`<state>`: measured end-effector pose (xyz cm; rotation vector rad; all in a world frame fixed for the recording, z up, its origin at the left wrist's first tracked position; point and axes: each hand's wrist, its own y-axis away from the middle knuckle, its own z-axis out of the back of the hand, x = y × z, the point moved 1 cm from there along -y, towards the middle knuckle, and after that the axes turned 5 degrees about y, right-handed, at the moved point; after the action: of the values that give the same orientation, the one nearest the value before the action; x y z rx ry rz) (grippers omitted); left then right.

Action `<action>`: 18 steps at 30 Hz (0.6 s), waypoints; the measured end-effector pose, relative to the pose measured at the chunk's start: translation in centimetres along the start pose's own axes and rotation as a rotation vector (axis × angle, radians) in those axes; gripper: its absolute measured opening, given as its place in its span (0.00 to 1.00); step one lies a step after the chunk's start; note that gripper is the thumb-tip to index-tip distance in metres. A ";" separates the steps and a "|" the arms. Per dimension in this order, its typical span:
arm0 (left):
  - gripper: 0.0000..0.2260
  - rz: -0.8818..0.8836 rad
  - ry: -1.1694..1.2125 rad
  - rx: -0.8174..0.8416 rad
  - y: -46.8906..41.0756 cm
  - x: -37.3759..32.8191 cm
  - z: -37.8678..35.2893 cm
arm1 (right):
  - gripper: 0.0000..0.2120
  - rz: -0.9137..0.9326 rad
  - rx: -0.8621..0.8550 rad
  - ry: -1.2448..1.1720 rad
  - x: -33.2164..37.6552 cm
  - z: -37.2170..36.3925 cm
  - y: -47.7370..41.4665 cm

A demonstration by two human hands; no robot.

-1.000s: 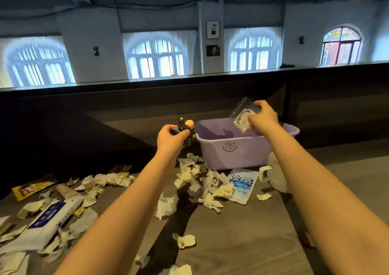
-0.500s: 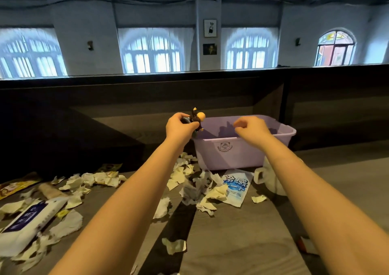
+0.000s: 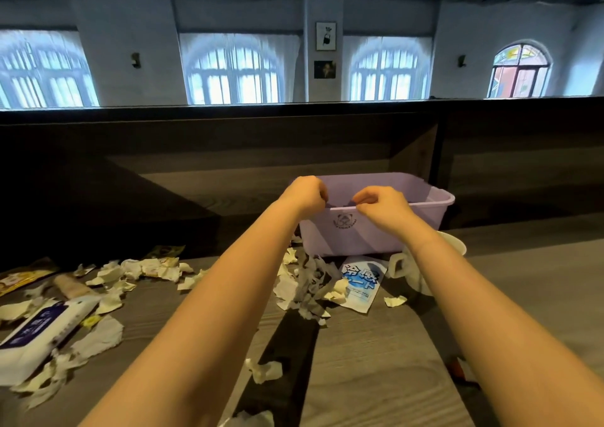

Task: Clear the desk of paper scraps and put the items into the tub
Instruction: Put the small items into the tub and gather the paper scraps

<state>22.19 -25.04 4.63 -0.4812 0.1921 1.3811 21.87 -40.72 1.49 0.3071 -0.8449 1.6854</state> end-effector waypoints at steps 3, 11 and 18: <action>0.09 -0.022 0.099 -0.090 1.1 1.0 0.8 | 0.12 -0.007 -0.008 0.023 0.3 -0.3 0.2; 0.10 -0.022 0.092 -0.208 6.0 3.9 3.4 | 0.16 0.132 -0.169 0.174 2.9 -0.7 2.9; 0.12 -0.002 0.098 -0.115 13.1 5.5 2.4 | 0.22 0.083 0.035 0.119 3.2 -3.0 10.2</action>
<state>10.17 -17.67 1.72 -0.6457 0.1929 1.3721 12.15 -37.05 -2.45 0.1955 -0.7498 1.7788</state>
